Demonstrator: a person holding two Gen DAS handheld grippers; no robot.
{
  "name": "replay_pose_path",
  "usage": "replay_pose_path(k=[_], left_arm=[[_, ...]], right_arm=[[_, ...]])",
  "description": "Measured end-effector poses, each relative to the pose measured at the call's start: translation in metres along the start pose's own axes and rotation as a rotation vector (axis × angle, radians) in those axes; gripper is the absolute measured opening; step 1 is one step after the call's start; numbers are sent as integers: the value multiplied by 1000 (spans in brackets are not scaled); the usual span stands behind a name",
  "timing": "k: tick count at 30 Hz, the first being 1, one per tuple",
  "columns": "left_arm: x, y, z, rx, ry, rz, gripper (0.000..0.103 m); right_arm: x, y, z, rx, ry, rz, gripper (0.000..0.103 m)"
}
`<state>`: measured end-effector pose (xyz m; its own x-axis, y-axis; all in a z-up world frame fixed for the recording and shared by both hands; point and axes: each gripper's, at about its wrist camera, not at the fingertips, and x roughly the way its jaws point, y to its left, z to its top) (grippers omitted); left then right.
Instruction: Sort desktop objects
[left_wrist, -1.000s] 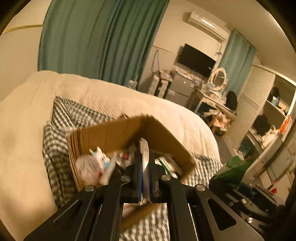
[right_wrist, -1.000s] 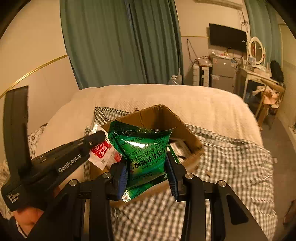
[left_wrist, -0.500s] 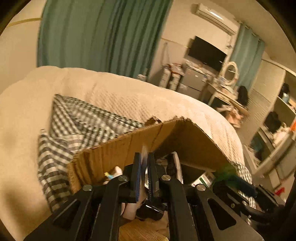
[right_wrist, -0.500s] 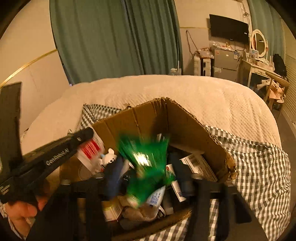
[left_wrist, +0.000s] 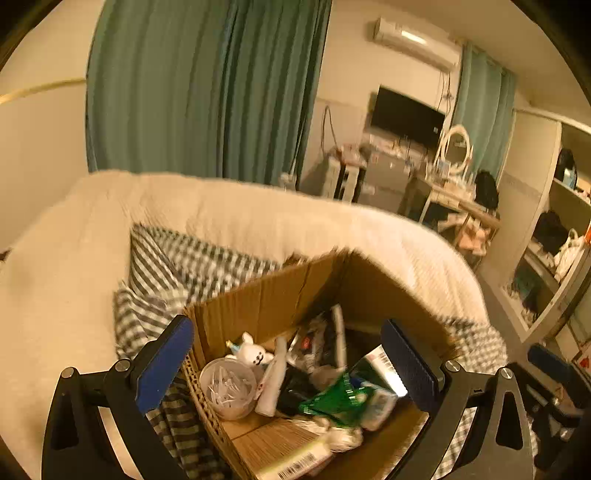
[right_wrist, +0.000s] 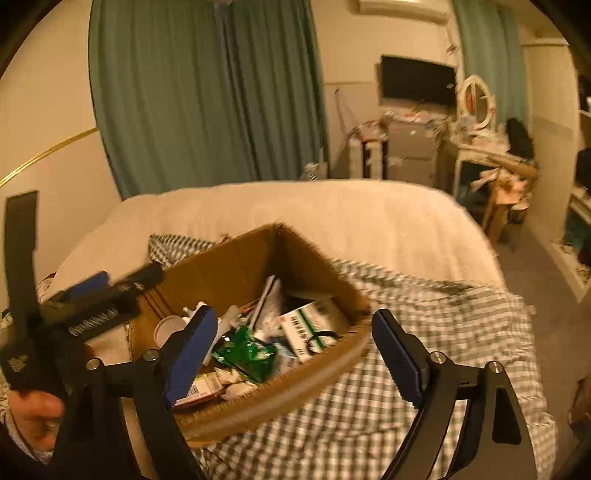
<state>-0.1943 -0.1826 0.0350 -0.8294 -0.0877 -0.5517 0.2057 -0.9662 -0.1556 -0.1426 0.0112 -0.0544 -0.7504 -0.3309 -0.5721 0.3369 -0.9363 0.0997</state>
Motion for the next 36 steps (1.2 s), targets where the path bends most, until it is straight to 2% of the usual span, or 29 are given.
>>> replay_pose_path(k=[2,5,8,12,18,20,21,23,24,31,36], left_arm=[[-27,-9,7,-4,-31,-14,103],[-63,-22,9,-15,-82,-77,103],[-90,-39,4,-7,-116,-68,103],[-106,-56,-18,24,-103,-49,103],[-103,-60,-88,28,-69,5,103],[-104,-58,-112,16,-60,76,103],[-102,-58,-119,6,-56,84,103],[-92,-58,-122,19,-4,71,103],[-89,-59,-121,28,17,91,103],[-95,-71,-131,93,-5,125,103],[-95,-79,-130,112,-12,111,103]], right_arm=[[-26,-2,3,-16,-33,-36,90],[-64,-7,3,-22,-94,-85,96],[-92,-18,-2,-1,-110,-106,101],[-113,-37,-19,18,-102,-112,103],[-106,-65,-74,58,-53,-149,103],[-105,-70,-91,62,-55,-170,102],[-104,-72,-97,75,-49,-178,103],[-101,-74,-104,100,-34,-150,102],[-100,-73,-105,109,-32,-129,102],[-92,-69,-103,104,-13,-133,102],[-93,-64,-105,93,-15,-146,102]])
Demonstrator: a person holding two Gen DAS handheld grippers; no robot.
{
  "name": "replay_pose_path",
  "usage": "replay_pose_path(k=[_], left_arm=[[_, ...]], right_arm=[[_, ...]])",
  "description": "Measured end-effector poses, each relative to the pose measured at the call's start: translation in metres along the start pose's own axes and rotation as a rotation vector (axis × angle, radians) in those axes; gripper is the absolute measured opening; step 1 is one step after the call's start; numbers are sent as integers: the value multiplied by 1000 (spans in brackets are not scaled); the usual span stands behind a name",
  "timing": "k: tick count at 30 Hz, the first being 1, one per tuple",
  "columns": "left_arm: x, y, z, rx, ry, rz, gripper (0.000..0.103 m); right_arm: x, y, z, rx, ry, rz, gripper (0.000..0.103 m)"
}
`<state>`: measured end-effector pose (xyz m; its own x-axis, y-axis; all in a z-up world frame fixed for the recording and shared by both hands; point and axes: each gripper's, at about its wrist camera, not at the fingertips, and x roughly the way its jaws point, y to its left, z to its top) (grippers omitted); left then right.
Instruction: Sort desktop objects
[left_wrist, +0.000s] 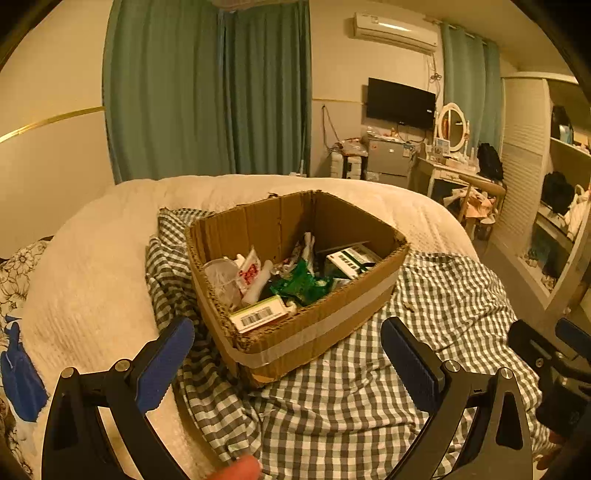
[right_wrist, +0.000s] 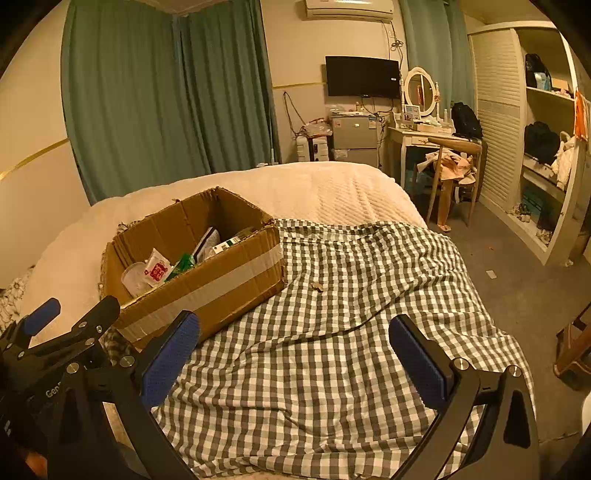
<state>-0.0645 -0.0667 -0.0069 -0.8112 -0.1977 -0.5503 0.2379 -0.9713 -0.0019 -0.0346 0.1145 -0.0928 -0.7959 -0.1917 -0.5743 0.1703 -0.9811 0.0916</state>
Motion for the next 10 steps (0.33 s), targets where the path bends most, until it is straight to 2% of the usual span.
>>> replay_pose_path(k=[10], left_arm=[[0,8,0,-16,18,-32,103]], right_arm=[[4,7,-8,-4,22,12,102]])
